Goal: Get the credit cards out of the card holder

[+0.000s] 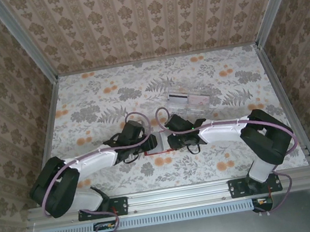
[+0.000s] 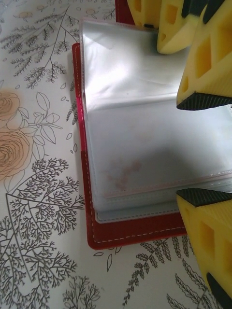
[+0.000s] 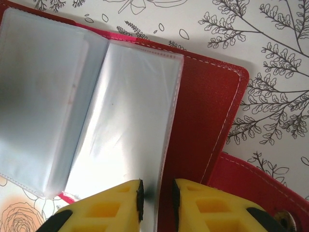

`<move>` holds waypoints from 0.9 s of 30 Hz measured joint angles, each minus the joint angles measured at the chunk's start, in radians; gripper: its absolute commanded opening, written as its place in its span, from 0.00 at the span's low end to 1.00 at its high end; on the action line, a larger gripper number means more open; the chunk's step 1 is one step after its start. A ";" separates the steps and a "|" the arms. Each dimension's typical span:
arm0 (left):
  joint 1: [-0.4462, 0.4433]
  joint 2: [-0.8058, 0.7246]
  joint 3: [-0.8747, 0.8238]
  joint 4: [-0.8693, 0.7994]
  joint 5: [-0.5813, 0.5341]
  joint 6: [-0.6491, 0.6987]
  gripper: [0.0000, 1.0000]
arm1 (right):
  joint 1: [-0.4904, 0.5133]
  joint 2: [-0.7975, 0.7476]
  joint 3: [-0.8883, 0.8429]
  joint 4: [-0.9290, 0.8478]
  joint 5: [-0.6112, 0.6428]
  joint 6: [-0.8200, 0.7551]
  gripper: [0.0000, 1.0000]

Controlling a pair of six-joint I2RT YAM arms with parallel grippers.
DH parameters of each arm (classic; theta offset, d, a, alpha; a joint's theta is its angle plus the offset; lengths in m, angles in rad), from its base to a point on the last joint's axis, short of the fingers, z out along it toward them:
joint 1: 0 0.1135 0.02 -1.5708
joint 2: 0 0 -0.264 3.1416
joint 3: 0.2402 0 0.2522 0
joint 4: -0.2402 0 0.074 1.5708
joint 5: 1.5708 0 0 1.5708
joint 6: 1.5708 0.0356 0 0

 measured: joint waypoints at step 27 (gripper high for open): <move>0.000 0.010 -0.013 0.049 0.029 -0.011 0.51 | -0.005 -0.062 -0.007 -0.024 0.055 0.049 0.38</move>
